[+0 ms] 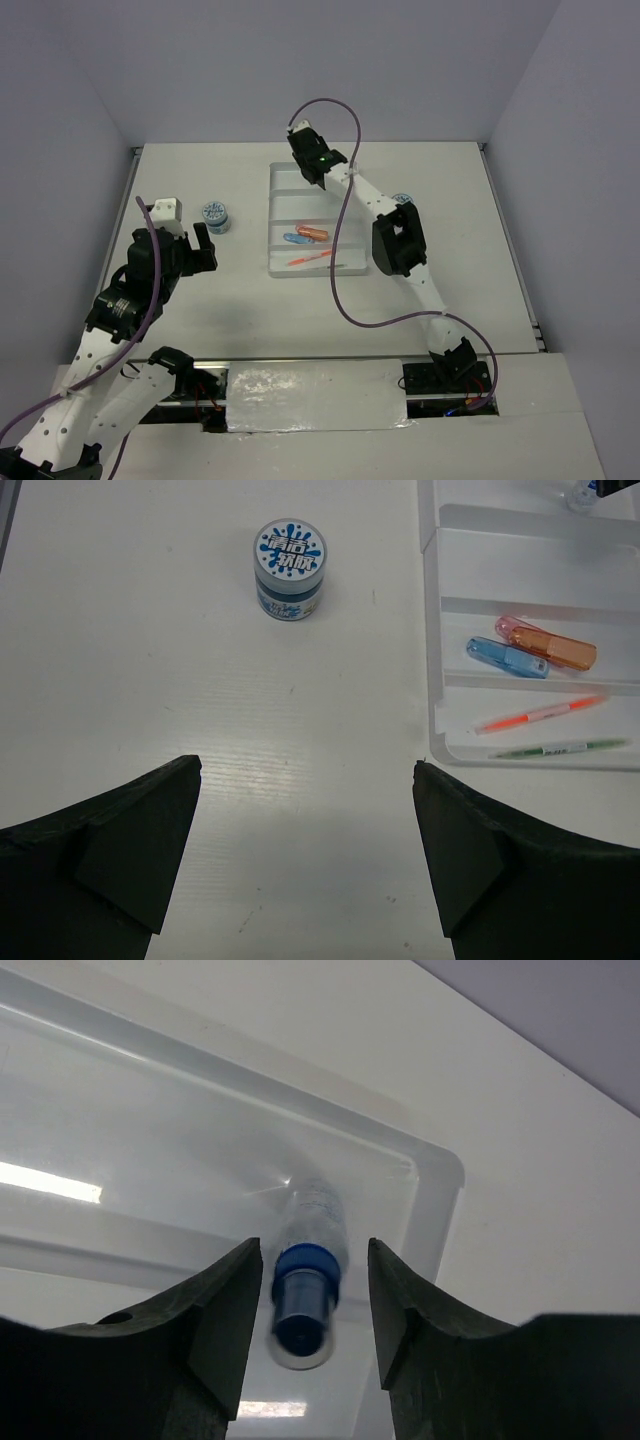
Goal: Sort the stationery into containers
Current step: Place the stationery in the storage box.
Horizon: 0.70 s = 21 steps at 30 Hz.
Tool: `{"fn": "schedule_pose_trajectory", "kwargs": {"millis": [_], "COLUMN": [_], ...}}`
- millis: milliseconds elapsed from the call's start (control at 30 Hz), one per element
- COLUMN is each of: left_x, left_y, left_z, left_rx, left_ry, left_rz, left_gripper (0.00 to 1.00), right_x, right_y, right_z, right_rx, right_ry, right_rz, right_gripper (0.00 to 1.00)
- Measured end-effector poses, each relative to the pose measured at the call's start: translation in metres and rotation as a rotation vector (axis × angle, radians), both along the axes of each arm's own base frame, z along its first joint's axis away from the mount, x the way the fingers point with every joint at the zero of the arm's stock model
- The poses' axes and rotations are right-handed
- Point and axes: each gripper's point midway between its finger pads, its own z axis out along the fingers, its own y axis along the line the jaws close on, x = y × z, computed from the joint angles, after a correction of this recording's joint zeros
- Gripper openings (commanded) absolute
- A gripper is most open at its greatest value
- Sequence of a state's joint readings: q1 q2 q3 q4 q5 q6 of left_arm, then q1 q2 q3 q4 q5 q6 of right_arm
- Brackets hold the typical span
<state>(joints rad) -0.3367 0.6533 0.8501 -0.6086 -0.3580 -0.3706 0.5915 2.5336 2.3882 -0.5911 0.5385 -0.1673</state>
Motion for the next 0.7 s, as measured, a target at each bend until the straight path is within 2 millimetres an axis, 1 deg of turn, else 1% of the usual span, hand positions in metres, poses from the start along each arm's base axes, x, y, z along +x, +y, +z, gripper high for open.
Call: {"fn": "schedule_pose_trajectory", "kwargs": {"millis": [67, 100, 133, 167, 200, 433, 500, 567, 600, 700], "left_x": [0.000, 0.000, 0.000, 0.000, 0.000, 0.001, 0.001, 0.002, 0.002, 0.003], "left_y": [0.000, -0.001, -0.001, -0.001, -0.001, -0.001, -0.001, -0.001, -0.002, -0.002], "left_z": [0.000, 0.000, 0.000, 0.000, 0.000, -0.002, -0.003, -0.005, -0.005, -0.007], "left_rx": [-0.001, -0.002, -0.002, -0.002, -0.002, 0.001, 0.003, 0.005, 0.006, 0.009], "left_ry": [0.001, 0.001, 0.001, 0.001, 0.001, 0.008, 0.014, 0.020, 0.024, 0.032], "left_rz": [-0.002, -0.003, -0.004, -0.004, -0.004, -0.004, -0.004, -0.003, -0.003, -0.003], "left_gripper": [0.99, 0.99, 0.99, 0.99, 0.99, 0.99, 0.99, 0.99, 0.99, 0.99], "right_x": [0.000, 0.001, 0.001, 0.001, 0.001, -0.001, -0.002, -0.005, -0.005, -0.008], "right_y": [0.002, 0.003, 0.005, 0.005, 0.007, 0.015, 0.019, 0.023, 0.025, 0.028], "right_z": [-0.002, -0.004, -0.005, -0.006, -0.006, -0.007, -0.001, 0.015, 0.028, 0.081], "right_rx": [0.010, 0.015, 0.020, 0.023, 0.031, 0.082, 0.113, 0.159, 0.191, 0.292], "right_ry": [0.003, 0.005, 0.007, 0.009, 0.009, 0.021, 0.021, 0.014, 0.003, -0.057], "right_rz": [0.004, 0.008, 0.009, 0.011, 0.011, 0.023, 0.030, 0.039, 0.045, 0.068], "right_gripper": [0.62, 0.67, 0.68, 0.88, 0.99, 1.00, 1.00, 1.00, 1.00, 1.00]}}
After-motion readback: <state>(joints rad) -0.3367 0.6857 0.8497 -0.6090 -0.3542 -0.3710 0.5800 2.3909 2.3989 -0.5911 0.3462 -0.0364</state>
